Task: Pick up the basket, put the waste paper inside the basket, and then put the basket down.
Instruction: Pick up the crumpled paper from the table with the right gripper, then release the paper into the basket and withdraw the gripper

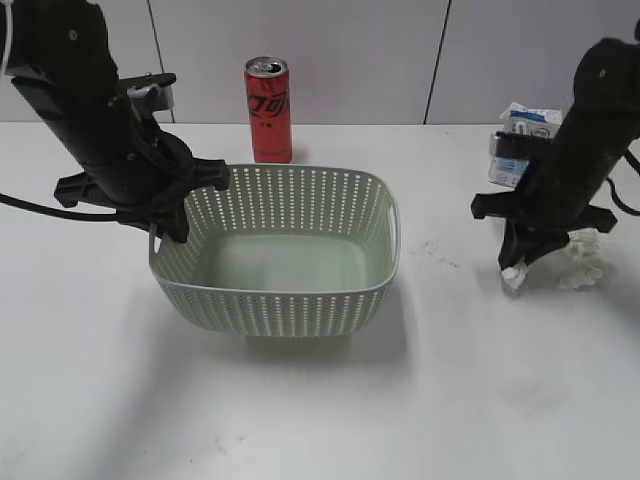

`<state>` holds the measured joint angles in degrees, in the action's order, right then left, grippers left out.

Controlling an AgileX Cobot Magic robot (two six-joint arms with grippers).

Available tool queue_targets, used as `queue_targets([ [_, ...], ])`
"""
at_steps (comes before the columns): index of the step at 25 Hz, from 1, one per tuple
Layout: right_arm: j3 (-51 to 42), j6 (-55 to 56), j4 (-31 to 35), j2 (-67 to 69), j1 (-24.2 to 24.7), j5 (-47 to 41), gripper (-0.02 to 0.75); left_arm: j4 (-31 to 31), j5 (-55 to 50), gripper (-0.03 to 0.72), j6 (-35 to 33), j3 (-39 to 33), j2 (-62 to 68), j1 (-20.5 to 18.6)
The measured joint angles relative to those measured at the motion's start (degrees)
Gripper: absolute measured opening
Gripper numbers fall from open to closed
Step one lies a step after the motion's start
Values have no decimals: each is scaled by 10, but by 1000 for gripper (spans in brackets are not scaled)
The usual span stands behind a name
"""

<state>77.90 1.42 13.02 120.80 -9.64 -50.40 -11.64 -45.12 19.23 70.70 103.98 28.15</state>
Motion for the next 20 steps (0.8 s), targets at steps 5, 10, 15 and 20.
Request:
queue_targets([
  [5, 64, -64, 53, -97, -46, -33, 46, 0, 0, 8, 0, 0, 0, 0],
  [10, 138, -102, 76, -151, -143, -37, 41, 0, 3, 13, 0, 0, 0, 0],
  [15, 158, -127, 80, -135, -238, -42, 99, 2, 9, 14, 0, 0, 0, 0],
  [20, 159, -135, 76, -115, -252, -49, 580, 3, 10, 15, 0, 0, 0, 0],
])
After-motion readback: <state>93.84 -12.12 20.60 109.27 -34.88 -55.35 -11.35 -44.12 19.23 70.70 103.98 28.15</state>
